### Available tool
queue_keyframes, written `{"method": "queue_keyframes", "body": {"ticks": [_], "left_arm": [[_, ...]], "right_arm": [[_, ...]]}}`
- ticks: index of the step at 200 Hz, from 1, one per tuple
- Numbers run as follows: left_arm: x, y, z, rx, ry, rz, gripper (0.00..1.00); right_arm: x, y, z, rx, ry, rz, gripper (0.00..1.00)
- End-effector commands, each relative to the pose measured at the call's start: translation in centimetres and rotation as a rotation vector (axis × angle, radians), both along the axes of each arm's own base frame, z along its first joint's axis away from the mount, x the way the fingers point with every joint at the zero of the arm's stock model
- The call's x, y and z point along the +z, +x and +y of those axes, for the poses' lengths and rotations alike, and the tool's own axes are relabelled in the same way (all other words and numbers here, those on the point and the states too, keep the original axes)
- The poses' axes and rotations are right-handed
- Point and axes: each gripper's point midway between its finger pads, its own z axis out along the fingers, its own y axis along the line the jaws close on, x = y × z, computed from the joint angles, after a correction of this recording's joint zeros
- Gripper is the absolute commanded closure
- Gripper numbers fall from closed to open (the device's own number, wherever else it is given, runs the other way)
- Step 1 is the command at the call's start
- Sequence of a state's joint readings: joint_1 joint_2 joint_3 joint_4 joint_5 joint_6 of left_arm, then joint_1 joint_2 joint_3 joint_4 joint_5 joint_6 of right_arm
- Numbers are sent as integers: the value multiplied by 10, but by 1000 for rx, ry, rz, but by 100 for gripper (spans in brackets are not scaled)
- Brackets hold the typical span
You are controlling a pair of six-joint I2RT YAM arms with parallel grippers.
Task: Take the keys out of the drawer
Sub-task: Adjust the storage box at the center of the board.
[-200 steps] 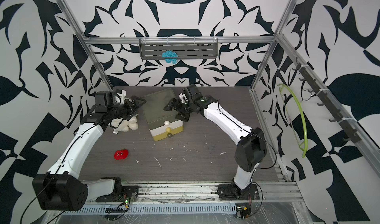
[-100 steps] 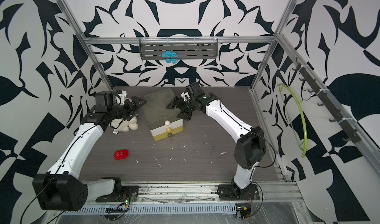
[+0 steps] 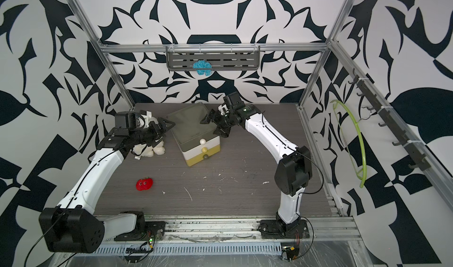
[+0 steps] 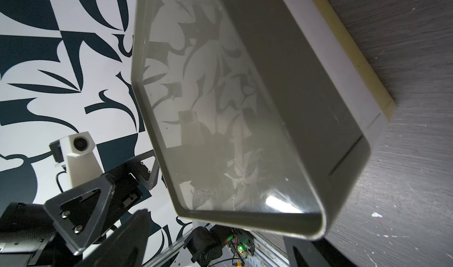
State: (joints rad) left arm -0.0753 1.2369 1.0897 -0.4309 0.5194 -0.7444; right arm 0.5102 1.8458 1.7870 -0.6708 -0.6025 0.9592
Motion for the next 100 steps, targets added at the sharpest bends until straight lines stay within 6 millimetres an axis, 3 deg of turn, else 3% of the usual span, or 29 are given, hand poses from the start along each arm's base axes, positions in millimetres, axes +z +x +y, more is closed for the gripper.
{"method": "queue_keyframes", "body": {"ticks": [1,100], "left_arm": [[2,-6,-1,-9,-6,-6,1],[-2,-9,-1,-6,-3,5,1]], "right_arm": [[32,37,0,-18,43,-198,10],[25,60,-7,-29,45,-203,11]]}}
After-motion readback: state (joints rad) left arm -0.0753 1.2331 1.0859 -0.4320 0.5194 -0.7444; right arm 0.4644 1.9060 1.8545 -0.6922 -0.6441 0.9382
